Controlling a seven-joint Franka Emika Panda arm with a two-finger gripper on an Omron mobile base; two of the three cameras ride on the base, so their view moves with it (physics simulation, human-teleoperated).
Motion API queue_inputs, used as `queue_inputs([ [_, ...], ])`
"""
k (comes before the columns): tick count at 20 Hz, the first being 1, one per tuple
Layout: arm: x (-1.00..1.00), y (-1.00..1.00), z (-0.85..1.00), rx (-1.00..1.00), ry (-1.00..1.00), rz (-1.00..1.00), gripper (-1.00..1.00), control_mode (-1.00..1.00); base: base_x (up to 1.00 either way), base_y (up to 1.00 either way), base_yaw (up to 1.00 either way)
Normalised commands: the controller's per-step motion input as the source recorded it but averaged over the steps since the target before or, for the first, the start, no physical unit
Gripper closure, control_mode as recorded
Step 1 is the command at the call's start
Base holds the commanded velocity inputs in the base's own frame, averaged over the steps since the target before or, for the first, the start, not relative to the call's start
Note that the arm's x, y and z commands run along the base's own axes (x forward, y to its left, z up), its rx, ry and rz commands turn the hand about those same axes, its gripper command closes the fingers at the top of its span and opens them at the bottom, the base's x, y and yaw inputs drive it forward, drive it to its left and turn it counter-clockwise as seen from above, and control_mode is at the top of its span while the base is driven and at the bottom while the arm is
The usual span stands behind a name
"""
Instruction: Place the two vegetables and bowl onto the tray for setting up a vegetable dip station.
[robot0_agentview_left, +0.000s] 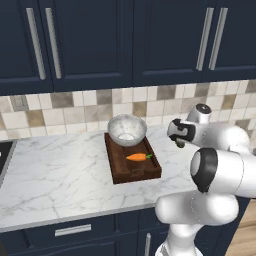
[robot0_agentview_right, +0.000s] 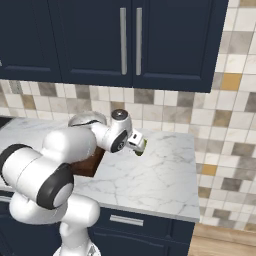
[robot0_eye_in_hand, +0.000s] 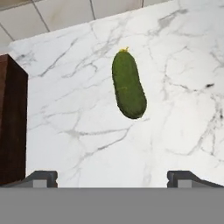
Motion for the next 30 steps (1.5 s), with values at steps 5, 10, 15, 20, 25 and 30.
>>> queue_inputs([
  [5, 0.31, -0.17, -0.22, -0.16, 0.00, 0.28, -1.00, -1.00, 0.00, 0.00, 0.00],
  [10, 0.35, -0.14, -0.25, -0.16, 0.03, 0.20, -1.00, -1.00, 0.00, 0.00, 0.00],
  [15, 0.33, -0.12, -0.26, -0.10, 0.03, 0.14, -1.00, -1.00, 0.00, 0.00, 0.00],
  [20, 0.27, -0.11, -0.24, -0.04, 0.00, 0.10, -1.00, -1.00, 0.00, 0.00, 0.00],
  [25, 0.29, -0.12, -0.21, 0.00, 0.01, 0.02, -1.00, -1.00, 0.00, 0.00, 0.00],
  [30, 0.24, -0.06, -0.19, 0.00, 0.00, 0.00, -1.00, -1.00, 0.00, 0.00, 0.00],
])
